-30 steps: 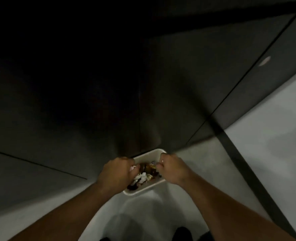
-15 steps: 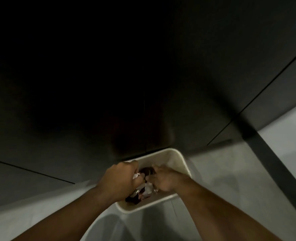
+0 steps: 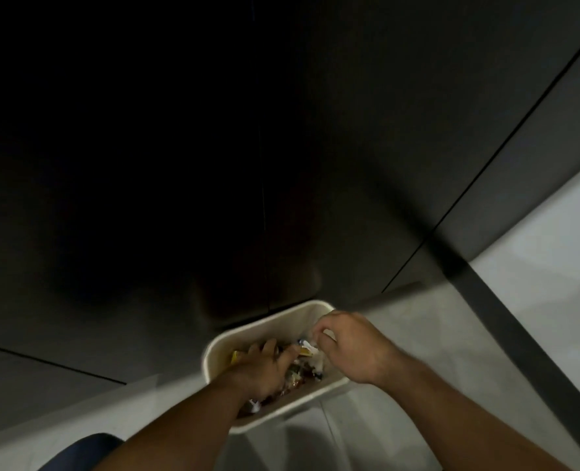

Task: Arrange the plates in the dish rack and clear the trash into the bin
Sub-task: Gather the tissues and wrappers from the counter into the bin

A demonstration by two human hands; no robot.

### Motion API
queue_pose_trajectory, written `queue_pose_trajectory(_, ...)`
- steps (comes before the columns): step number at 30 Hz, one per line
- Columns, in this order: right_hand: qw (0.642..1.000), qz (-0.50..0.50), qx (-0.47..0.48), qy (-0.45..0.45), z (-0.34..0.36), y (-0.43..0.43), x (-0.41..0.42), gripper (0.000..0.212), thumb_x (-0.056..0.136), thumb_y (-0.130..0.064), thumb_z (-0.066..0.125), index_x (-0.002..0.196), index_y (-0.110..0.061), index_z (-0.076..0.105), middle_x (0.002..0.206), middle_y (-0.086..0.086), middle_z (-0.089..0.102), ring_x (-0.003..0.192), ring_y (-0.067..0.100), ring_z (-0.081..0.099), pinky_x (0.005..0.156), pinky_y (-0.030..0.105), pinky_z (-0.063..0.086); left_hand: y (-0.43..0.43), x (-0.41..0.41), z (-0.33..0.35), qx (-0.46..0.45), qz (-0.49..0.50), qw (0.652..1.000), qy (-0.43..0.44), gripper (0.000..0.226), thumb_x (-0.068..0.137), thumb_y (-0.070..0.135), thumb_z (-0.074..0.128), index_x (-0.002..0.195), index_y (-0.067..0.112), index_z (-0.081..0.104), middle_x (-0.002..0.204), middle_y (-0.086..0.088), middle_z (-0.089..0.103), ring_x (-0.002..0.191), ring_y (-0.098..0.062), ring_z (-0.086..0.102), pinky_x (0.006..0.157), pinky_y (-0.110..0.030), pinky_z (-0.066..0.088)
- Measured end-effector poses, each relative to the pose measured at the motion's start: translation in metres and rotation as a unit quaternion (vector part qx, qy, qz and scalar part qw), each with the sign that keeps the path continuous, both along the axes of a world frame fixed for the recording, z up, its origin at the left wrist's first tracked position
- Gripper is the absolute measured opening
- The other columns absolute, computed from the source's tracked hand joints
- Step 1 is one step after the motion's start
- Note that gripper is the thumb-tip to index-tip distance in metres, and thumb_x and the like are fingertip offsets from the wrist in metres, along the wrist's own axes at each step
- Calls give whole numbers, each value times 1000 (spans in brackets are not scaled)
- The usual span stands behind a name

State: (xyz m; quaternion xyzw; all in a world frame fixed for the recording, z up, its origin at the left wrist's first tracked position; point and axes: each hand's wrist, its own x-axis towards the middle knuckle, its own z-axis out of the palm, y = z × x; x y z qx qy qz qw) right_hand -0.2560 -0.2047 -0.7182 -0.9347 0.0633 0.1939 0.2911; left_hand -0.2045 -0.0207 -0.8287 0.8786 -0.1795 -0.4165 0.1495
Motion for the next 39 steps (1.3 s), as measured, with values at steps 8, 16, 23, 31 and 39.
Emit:
queue_pose_trajectory(8, 999, 4, 30, -16, 81, -1, 4, 19, 100, -33, 50, 86, -34, 62, 92, -12, 62, 83, 4, 60, 74, 27, 54, 19, -5, 141, -53, -63, 977, -198, 35, 96, 45, 36, 99, 23, 63, 103, 0, 67, 90, -20, 63, 78, -34, 50)
queue_pose_trajectory(16, 997, 16, 45, -53, 298, -28, -3, 15, 98, -29, 54, 89, -31, 67, 86, -15, 65, 80, 0, 62, 73, 27, 56, -8, -20, 409, -190, -125, 925, -304, 41, 93, 55, 31, 89, 27, 60, 80, 12, 54, 67, -3, 50, 58, -18, 36)
queue_pose_trajectory(23, 990, 13, 35, -139, 505, -72, -4, 11, 93, -31, 61, 88, -35, 69, 87, -14, 70, 80, 0, 63, 76, 26, 52, -52, -21, 633, -260, -121, 884, -370, 38, 93, 51, 36, 89, 25, 65, 83, 10, 59, 73, -4, 54, 66, -24, 44)
queue_pose_trajectory(31, 982, -27, 35, -184, 578, -94, 4, 6, 92, -32, 64, 91, -31, 69, 81, -12, 68, 75, 3, 64, 72, 30, 57, -59, -15, 702, -274, -45, 872, -404, 26, 95, 44, 48, 93, 25, 66, 85, 12, 59, 73, -4, 56, 68, -28, 48)
queue_pose_trajectory(39, 981, -54, -42, -182, 579, -85, 45, 11, 92, -38, 65, 99, -30, 66, 90, -12, 59, 80, 5, 60, 76, 31, 56, -49, 37, 710, -269, -44, 865, -421, 21, 92, 44, 51, 92, 28, 64, 84, 15, 57, 73, -2, 53, 66, -23, 46)
